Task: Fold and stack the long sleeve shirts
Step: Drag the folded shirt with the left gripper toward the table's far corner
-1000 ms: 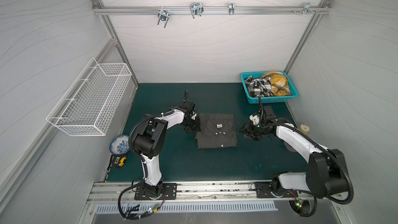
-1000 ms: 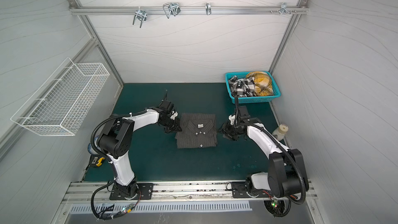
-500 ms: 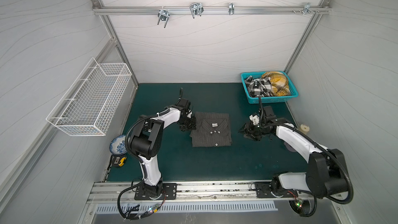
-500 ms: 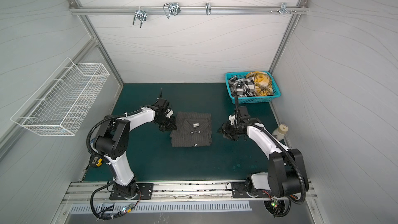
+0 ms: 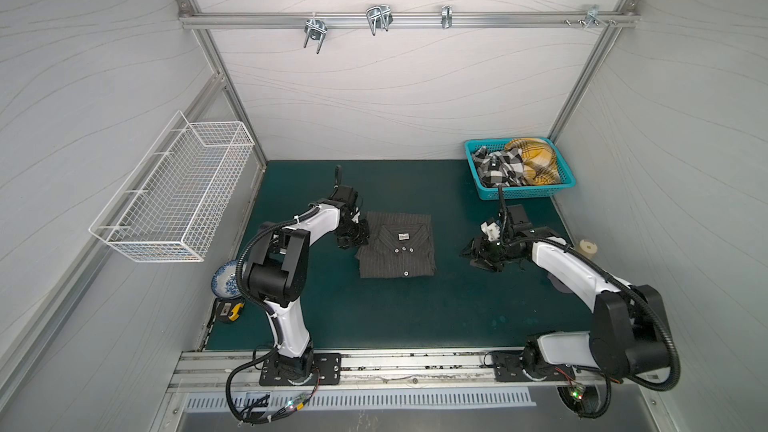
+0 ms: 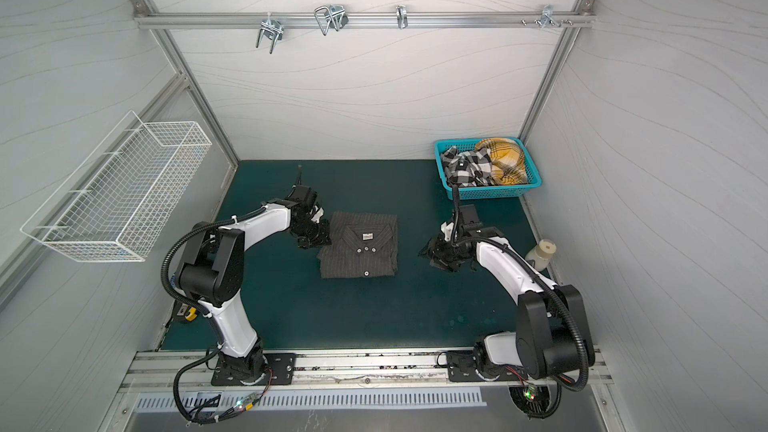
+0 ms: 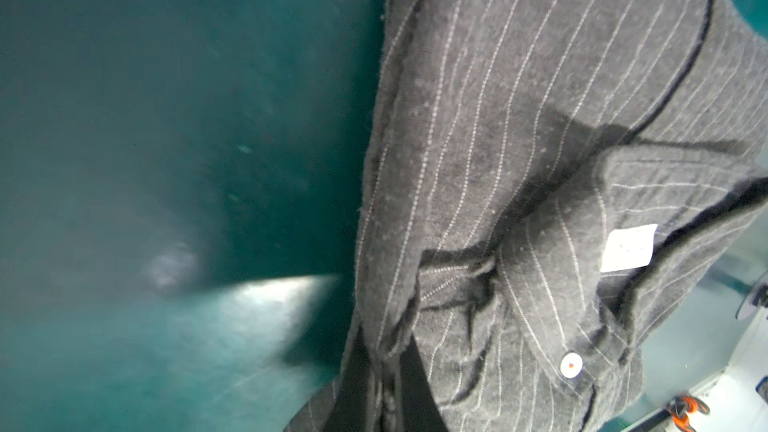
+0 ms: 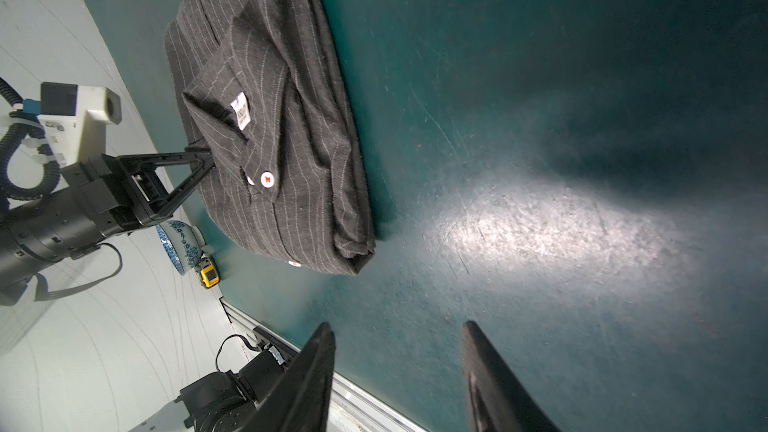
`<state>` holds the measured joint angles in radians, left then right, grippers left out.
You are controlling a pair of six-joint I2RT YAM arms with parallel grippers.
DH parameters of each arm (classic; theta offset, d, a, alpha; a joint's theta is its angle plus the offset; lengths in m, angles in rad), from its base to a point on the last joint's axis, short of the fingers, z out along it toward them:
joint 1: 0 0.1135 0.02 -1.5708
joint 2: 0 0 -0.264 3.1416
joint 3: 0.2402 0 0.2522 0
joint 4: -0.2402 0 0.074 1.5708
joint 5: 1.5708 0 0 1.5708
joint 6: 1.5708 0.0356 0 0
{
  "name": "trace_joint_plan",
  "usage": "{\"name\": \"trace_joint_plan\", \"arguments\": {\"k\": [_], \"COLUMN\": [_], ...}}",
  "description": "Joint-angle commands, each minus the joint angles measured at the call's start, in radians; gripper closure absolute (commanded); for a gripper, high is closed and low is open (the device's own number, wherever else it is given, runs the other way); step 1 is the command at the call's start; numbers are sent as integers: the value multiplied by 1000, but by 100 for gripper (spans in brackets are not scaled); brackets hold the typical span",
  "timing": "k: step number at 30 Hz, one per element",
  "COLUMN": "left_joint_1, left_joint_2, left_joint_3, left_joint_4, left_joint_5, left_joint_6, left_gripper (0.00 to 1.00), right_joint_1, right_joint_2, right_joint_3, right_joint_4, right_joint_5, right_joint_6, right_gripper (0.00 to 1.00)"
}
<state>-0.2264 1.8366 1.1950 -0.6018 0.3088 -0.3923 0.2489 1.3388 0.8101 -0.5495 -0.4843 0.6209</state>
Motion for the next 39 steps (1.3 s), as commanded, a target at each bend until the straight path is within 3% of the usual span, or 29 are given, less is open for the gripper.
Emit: {"name": "trace_joint_plan", "arguments": {"k": [1, 21, 26, 35, 39], "left_joint_1": [20, 170, 227, 316, 347], "left_joint_2": [-14, 43, 49, 162, 253], "left_joint_3": [57, 204, 234, 382, 477], "left_joint_4": [-30, -96, -71, 23, 57], "left_joint_5": [-63, -428, -621, -851, -878], "left_joint_6": [39, 192, 261, 403, 456], "left_gripper": [100, 100, 100, 100, 100], "right_joint_1": [-2, 1, 8, 62, 98], "right_joint_2": [-3, -4, 12, 54, 52], "right_joint_3": [-9, -69, -67, -64, -54], "right_joint_4": [-8, 38, 64, 55, 29], "right_joint_5": [-10, -55, -64, -42, -9], "right_joint_6": [-7, -27, -32, -30, -27], "right_gripper": [49, 49, 49, 49, 49]}}
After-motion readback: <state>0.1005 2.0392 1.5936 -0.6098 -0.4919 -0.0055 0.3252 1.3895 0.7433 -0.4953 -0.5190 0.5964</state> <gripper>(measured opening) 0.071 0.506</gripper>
